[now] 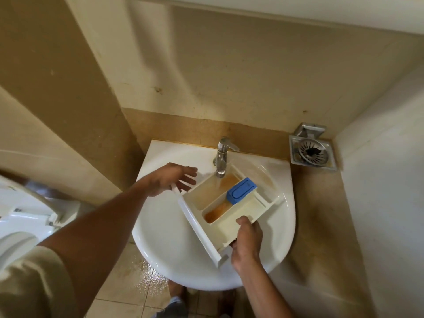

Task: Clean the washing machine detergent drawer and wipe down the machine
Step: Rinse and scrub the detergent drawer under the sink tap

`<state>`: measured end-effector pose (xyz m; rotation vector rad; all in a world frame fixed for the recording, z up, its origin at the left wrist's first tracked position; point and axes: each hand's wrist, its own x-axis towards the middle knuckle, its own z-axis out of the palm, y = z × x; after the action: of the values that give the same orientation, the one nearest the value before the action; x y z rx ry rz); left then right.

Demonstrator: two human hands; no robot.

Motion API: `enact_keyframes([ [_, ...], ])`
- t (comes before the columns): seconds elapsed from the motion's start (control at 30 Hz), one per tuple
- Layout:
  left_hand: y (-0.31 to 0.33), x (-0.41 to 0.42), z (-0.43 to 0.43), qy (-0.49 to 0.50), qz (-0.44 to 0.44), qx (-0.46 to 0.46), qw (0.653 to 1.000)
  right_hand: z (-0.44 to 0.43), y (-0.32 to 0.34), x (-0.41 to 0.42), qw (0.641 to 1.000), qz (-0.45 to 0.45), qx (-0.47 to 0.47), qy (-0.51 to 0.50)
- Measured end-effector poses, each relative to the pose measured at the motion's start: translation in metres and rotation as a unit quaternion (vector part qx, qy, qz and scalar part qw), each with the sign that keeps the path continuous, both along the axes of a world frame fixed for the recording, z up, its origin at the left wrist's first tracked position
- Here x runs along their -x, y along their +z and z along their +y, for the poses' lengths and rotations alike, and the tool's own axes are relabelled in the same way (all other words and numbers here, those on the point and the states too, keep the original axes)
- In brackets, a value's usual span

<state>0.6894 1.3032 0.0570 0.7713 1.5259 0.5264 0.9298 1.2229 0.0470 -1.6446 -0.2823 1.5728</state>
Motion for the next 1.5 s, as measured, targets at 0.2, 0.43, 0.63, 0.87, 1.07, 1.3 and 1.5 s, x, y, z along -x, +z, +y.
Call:
enact_keyframes([
  [0.2,0.011,0.007,-0.014,-0.022,-0.091,0.121,0.988,0.022,0.035,-0.033,0.976,-0.078,0.022,0.204],
  [0.43,0.012,-0.010,-0.040,-0.015,-0.040,0.160,0.986,0.052,0.060,-0.048,0.903,-0.048,0.115,0.412],
  [0.63,0.005,-0.012,-0.054,0.093,-0.121,0.133,0.979,0.088,0.067,-0.052,0.839,-0.079,0.168,0.511],
  [0.87,0.007,-0.017,-0.071,0.143,-0.180,0.140,0.963,0.136,0.025,-0.054,0.752,-0.083,0.159,0.635],
  [1.07,0.015,-0.038,-0.082,0.152,-0.155,0.106,0.970,0.148,0.026,-0.081,0.776,-0.172,0.081,0.602],
  [1.3,0.008,-0.051,-0.113,0.325,-0.174,0.086,0.926,0.117,0.016,-0.087,0.863,-0.178,0.053,0.469],
  [1.5,0.020,-0.087,-0.117,0.362,-0.188,0.042,0.912,0.093,0.005,-0.065,0.845,-0.190,0.057,0.497],
])
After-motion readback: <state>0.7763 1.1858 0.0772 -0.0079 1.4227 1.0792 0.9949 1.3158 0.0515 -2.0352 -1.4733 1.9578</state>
